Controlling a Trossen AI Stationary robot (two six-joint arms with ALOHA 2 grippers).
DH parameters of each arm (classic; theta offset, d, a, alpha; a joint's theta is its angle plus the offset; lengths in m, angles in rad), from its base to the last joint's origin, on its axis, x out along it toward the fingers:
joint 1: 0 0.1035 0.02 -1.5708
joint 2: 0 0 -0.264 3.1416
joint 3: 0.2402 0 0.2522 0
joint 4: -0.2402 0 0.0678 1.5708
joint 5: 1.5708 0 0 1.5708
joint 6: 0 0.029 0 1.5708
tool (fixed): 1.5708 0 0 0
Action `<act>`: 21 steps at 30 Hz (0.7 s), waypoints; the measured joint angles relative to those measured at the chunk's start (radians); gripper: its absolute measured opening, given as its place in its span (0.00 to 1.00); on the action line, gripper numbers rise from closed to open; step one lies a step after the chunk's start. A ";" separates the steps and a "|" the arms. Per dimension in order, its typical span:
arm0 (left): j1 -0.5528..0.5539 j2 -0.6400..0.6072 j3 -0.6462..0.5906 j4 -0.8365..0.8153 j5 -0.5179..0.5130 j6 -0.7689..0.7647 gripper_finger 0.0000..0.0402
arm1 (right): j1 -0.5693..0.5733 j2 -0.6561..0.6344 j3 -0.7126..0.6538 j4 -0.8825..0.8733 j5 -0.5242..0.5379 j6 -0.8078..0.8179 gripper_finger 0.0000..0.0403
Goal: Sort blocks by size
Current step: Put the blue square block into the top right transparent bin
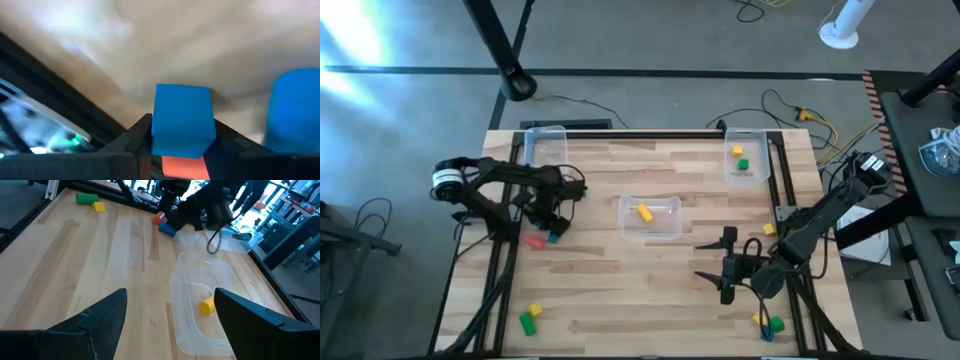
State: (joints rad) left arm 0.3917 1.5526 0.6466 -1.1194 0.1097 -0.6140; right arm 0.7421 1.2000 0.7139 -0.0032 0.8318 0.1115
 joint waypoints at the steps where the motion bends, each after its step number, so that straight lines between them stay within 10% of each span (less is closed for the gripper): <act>1: -0.007 -0.023 0.014 -0.021 -0.018 0.000 0.29 | 0.000 0.002 0.000 0.001 0.001 -0.006 0.72; 8: -0.075 -0.323 0.124 -0.018 -0.131 -0.046 0.29 | -0.006 0.056 0.000 0.199 0.059 -0.297 0.70; 21: -0.246 -0.599 0.149 0.717 -0.159 0.095 0.29 | -0.261 0.294 0.016 0.937 -0.176 -0.875 0.76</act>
State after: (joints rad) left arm 0.1460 0.9535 0.7955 -0.4029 -0.0488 -0.5187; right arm 0.4815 1.4944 0.7300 0.9334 0.6556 -0.7638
